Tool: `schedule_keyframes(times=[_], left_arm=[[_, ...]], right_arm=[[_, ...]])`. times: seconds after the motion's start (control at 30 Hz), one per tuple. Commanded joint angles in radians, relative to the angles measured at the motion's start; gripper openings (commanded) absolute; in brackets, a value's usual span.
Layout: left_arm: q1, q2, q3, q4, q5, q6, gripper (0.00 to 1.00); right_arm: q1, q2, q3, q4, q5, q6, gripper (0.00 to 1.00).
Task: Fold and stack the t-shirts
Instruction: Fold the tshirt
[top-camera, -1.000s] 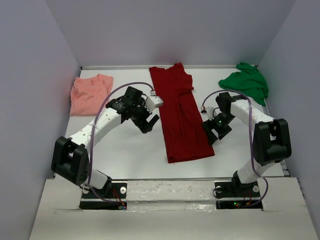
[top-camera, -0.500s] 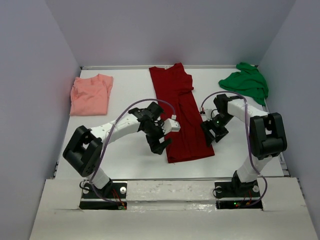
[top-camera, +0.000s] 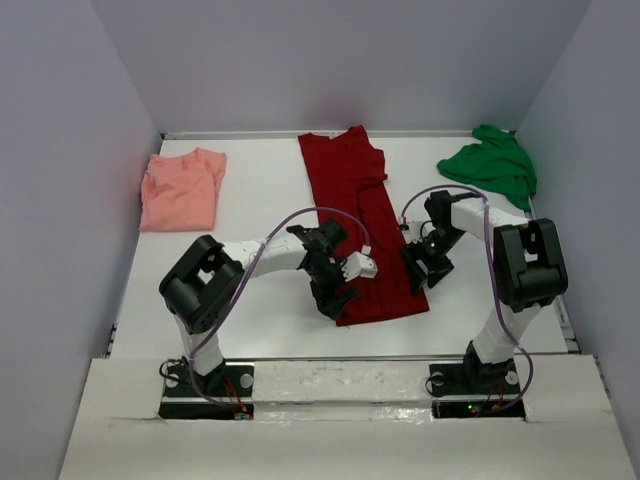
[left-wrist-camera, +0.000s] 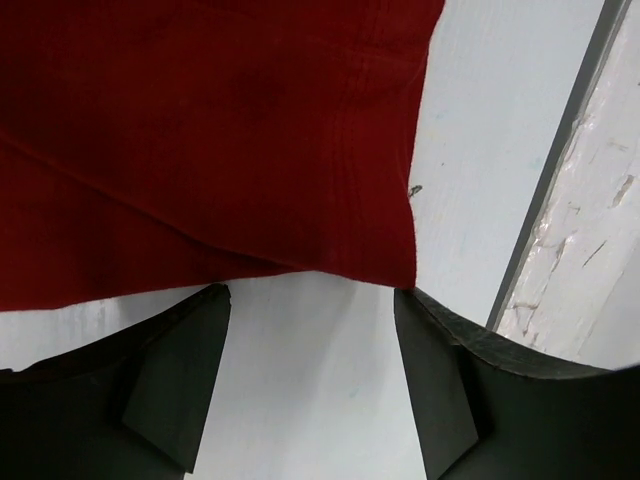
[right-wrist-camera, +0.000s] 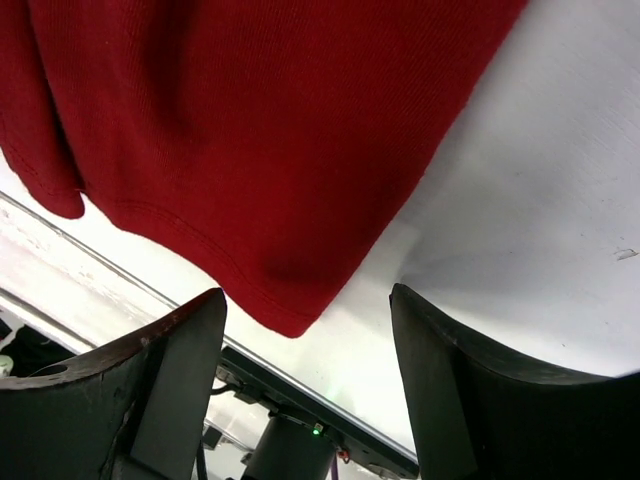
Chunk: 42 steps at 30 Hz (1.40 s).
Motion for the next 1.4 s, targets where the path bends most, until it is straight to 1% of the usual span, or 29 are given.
schedule_keyframes(times=[0.0,0.1,0.13,0.27,0.37,0.5,0.63,0.83,0.93,0.97,1.03,1.1,1.23,1.37], left_arm=[[-0.027,0.000,0.005,-0.001,0.049,-0.022,0.79],[-0.061,-0.013,0.023,-0.024,0.061,-0.016,0.77],[-0.069,-0.017,0.040,-0.053,0.086,-0.005,0.70],[-0.102,-0.031,0.069,-0.130,0.123,0.027,0.58],[-0.125,-0.037,0.089,-0.183,0.141,0.044,0.54],[-0.161,-0.043,0.061,-0.177,0.124,0.027,0.53],[-0.208,-0.033,0.032,-0.150,0.062,0.009,0.52],[-0.237,-0.031,0.034,-0.093,-0.082,-0.037,0.52],[-0.237,-0.062,0.049,-0.079,-0.112,-0.051,0.52],[-0.237,-0.074,0.054,-0.078,-0.116,-0.051,0.50],[-0.239,-0.132,0.070,-0.067,-0.138,-0.057,0.49],[-0.239,-0.157,0.072,-0.053,-0.155,-0.062,0.49],[-0.245,-0.194,0.058,-0.035,-0.208,-0.071,0.50],[-0.259,-0.214,0.023,-0.026,-0.227,-0.067,0.49]], right_arm=[[-0.005,-0.006,0.024,0.020,-0.002,0.009,0.72],[-0.005,0.009,0.021,0.024,0.007,0.007,0.70],[-0.005,0.011,0.018,0.029,0.012,0.007,0.70],[-0.005,0.017,0.018,0.033,0.013,0.007,0.68],[-0.005,0.014,0.015,0.038,0.018,0.011,0.68],[-0.005,0.008,0.015,0.040,0.020,0.014,0.66],[-0.005,0.005,0.018,0.030,0.021,0.017,0.66],[-0.005,-0.023,0.021,0.010,0.032,0.009,0.65],[-0.005,-0.035,0.020,0.007,0.035,0.006,0.65],[-0.005,-0.035,0.020,0.006,0.036,0.006,0.65],[-0.005,-0.034,0.020,0.007,0.038,0.003,0.65],[-0.005,-0.029,0.020,0.007,0.039,0.000,0.65],[-0.005,-0.024,0.018,0.010,0.043,-0.002,0.64],[-0.014,-0.020,0.018,0.015,0.044,-0.003,0.63]])
